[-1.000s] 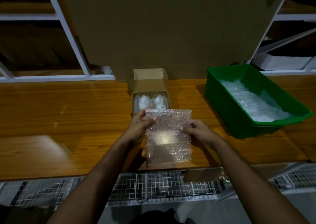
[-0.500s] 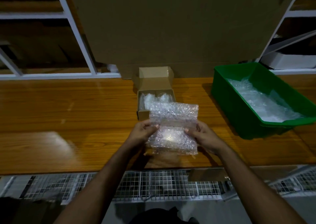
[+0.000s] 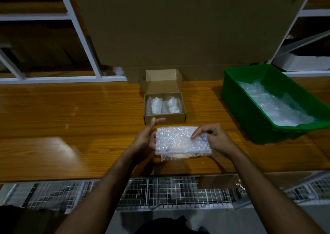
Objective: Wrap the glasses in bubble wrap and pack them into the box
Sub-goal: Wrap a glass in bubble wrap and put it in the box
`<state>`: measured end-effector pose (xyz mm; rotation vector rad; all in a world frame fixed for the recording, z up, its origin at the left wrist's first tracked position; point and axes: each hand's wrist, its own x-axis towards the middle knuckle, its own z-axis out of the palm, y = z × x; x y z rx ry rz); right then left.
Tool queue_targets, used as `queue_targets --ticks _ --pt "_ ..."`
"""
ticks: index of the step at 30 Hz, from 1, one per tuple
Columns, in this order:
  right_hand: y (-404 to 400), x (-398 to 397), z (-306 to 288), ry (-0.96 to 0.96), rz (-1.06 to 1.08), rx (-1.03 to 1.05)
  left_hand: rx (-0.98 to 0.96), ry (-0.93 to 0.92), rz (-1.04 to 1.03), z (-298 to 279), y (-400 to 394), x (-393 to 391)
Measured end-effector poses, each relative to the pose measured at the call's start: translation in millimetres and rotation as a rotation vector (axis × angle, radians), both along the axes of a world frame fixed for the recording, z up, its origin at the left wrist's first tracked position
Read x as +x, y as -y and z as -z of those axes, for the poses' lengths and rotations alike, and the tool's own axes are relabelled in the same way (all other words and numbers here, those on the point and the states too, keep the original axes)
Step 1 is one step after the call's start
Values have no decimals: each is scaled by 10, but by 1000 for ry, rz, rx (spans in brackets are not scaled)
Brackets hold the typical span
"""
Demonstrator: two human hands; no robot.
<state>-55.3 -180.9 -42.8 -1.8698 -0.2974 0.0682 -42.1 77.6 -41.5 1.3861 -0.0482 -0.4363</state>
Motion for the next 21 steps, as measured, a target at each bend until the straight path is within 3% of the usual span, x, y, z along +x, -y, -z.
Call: queue_targets --ticks 2,4,8,11,21 --pt "-19 3 -38 19 -20 -17 106 10 40 14 40 -12" --pt "-51 -6 -37 -30 3 104 99 52 22 87 20 -32" --pt "-72 -89 105 -567 -9 641 103 134 -96 181 -7 -72" --pt "-63 -157 243 -665 -156 539 191 193 -181 212 -3 -88" --pt "-14 -17 107 -391 -74 35 288 247 -121 212 -134 -31"
